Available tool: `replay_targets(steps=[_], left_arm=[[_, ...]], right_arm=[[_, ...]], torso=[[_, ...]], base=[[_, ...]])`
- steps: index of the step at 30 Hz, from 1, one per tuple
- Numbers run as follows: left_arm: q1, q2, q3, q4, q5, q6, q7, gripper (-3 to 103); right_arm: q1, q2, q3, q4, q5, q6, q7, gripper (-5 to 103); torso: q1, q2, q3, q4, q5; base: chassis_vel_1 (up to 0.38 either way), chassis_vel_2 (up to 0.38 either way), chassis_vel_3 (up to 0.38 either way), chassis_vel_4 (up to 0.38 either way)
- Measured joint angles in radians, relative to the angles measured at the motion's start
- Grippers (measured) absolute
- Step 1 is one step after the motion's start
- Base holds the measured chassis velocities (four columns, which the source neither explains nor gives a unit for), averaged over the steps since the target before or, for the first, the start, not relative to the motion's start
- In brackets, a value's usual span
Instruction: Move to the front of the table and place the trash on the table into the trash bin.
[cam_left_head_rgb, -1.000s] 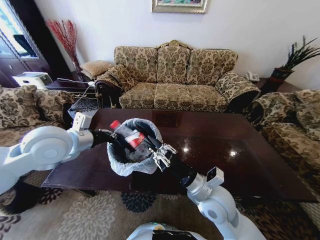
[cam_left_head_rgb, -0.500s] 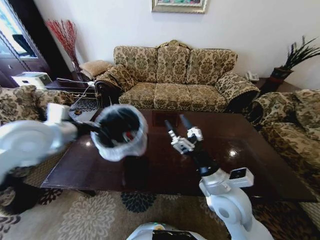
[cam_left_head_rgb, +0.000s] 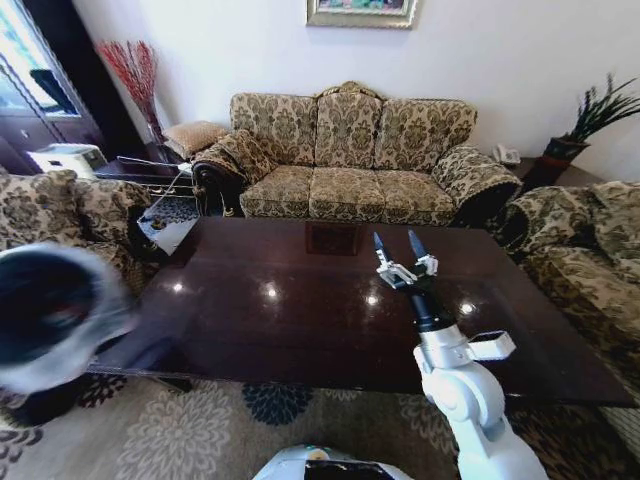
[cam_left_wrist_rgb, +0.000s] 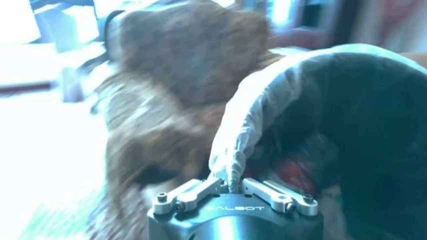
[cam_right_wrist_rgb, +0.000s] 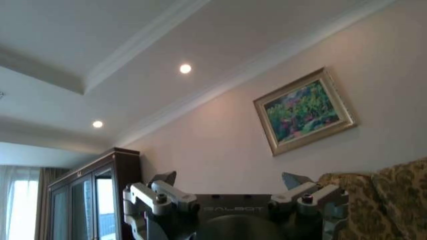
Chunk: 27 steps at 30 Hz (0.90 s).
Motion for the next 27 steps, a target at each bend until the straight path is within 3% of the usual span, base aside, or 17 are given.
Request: replay_targets(steps=[1, 3, 9, 12, 13, 15, 16, 20, 25, 27], left_arm=[[0.0, 0.0, 0.0, 0.0, 0.0, 0.0, 0.0, 0], [-0.065, -0.088, 0.096, 0.064, 0.063, -0.029, -0.017, 0], [-0.167, -0.184, 0.242, 0.139, 0.151, -0.062, -0.022, 0], [-0.202, -0.235, 0.357, 0.205, 0.228, -0.09, 0.011, 0], [-0.202, -0.235, 0.357, 0.205, 0.228, -0.09, 0.011, 0], [-0.24, -0.265, 0.431, 0.285, 0.293, -0.094, 0.043, 0], [-0.24, -0.265, 0.431, 0.285, 0.293, -0.094, 0.043, 0], [-0.341, -0.286, 0.534, 0.482, 0.415, -0.11, 0.109, 0], [-0.411, -0.283, 0.589, 0.606, 0.448, -0.116, 0.119, 0], [-0.461, -0.268, 0.62, 0.706, 0.459, -0.122, 0.129, 0]], right_arm=[[0.0, 0.0, 0.0, 0.0, 0.0, 0.0, 0.0, 100], [-0.01, -0.003, 0.015, -0.004, 0.001, 0.02, 0.0, 100], [-0.019, -0.01, 0.044, 0.005, -0.003, 0.029, 0.002, 100], [-0.023, -0.006, 0.043, 0.007, -0.04, 0.038, 0.01, 100], [-0.023, -0.006, 0.043, 0.007, -0.04, 0.038, 0.01, 100], [-0.03, -0.007, 0.039, 0.019, -0.047, 0.037, 0.02, 100], [-0.03, -0.007, 0.039, 0.019, -0.047, 0.037, 0.02, 100], [-0.047, -0.014, 0.041, 0.042, -0.066, 0.022, 0.039, 100], [-0.072, -0.019, 0.043, 0.061, -0.083, 0.01, 0.054, 100], [-0.095, -0.02, 0.045, 0.083, -0.107, -0.01, 0.065, 100]], torso=[[0.0, 0.0, 0.0, 0.0, 0.0], [0.0, 0.0, 0.0, -0.0002, -0.0016], [0.0, 0.0, 0.0, -0.0005, -0.0007], [0.0, 0.0, 0.0, -0.0009, -0.0001], [0.0, 0.0, 0.0, -0.0009, -0.0001], [0.0, 0.0, 0.0, -0.0003, -0.0018], [0.0, 0.0, 0.0, -0.0003, -0.0018], [0.0, 0.0, 0.0, -0.0004, -0.0006], [0.0, 0.0, 0.0, -0.0003, -0.0015], [0.0, 0.0, 0.0, -0.0005, -0.001]], base=[[0.0, 0.0, 0.0, 0.0], [0.0, 0.0, 0.0, 0.0], [0.0, 0.0, 0.0, 0.0], [0.0, 0.0, 0.0, 0.0], [0.0, 0.0, 0.0, 0.0], [0.0, 0.0, 0.0, 0.0], [0.0, 0.0, 0.0, 0.0], [0.0, 0.0, 0.0, 0.0], [0.0, 0.0, 0.0, 0.0], [0.0, 0.0, 0.0, 0.0]])
